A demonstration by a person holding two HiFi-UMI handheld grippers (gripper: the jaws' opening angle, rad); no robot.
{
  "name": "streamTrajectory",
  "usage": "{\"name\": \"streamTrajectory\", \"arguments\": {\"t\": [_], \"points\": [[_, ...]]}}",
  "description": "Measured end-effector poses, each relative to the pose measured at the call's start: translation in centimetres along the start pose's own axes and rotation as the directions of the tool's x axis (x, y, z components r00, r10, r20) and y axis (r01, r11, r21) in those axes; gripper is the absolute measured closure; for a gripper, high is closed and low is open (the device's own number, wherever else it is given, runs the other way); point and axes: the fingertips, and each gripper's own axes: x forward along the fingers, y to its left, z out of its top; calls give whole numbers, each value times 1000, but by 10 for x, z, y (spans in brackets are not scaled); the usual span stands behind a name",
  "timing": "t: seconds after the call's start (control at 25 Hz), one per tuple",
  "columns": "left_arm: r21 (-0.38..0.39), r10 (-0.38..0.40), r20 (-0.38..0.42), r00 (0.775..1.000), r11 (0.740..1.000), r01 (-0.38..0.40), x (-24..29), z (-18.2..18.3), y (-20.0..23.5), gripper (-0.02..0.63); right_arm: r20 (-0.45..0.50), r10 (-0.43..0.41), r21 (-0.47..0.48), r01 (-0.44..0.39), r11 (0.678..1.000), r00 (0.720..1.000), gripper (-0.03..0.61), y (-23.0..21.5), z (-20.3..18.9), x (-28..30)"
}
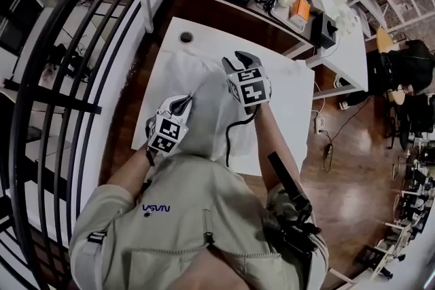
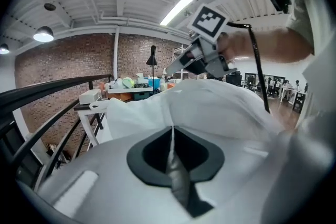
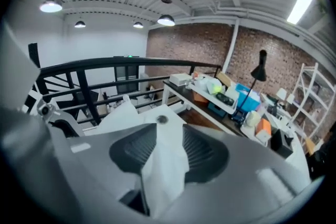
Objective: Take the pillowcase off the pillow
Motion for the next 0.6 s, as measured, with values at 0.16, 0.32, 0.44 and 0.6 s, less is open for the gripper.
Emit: {"name": "streamTrajectory", "arguments": {"t": [0.16, 0.32, 0.44, 0.6], "points": [[20, -20, -3, 1000, 1000, 21, -3, 0, -2, 597, -229, 102, -57, -118, 991, 968, 414, 19, -38, 54], [33, -3, 14, 1000, 999, 2, -4, 15, 15, 580, -282, 185, 14, -189, 982, 941, 552, 46, -64, 63], [36, 62, 69, 996, 997, -65, -5, 50, 49, 500, -265, 138, -16, -148, 989, 954, 563, 39, -61, 61], [-92, 188, 122, 975, 980, -178, 4, 84, 104, 419, -232, 137, -3, -142, 990, 963, 565, 39, -62, 54]]}}
